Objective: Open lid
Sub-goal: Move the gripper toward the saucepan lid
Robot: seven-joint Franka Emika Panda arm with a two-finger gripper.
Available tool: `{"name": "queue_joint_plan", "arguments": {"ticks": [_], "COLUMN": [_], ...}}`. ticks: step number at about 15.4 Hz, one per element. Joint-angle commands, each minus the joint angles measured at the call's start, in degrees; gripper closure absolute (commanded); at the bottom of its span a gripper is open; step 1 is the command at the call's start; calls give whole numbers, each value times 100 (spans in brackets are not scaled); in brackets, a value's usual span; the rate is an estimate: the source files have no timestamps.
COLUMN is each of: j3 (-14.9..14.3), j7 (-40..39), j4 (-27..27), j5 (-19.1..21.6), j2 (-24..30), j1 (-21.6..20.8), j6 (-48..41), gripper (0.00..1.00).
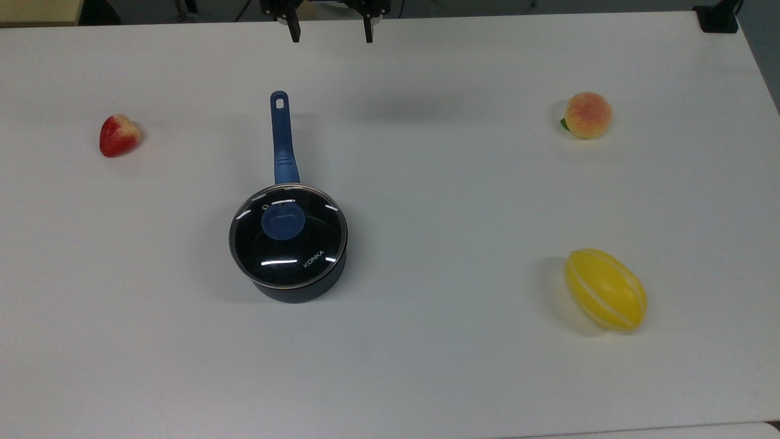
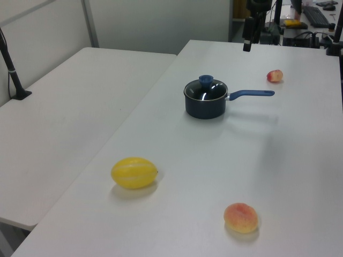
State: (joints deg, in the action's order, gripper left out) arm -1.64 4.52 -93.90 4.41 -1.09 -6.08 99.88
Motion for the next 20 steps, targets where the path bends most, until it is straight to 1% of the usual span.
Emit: {"name": "queue_joint_plan", "arguments": {"ticks": [1, 5, 8, 10, 13, 14, 16, 18, 20], "j3": [-47, -47, -65, -65, -65, -65, -65, -65, -65], "j7": [-198, -206, -206, -180, -154, -154, -180, -180, -206], "j4": [-93, -93, -84, -67, -58, 99, 205, 197, 171], "j5": [60, 25, -203, -221, -239, -282, -370, -502, -555], "j2": [74, 57, 21, -75, -233, -408, -576, -681, -821], "j1": [19, 27, 36, 80, 141, 194, 221, 238, 238], "j6": [154, 163, 250, 365, 882, 1032, 1138, 1532, 1709], "gripper": [0, 0, 0, 0, 0, 0, 0, 0, 0]}}
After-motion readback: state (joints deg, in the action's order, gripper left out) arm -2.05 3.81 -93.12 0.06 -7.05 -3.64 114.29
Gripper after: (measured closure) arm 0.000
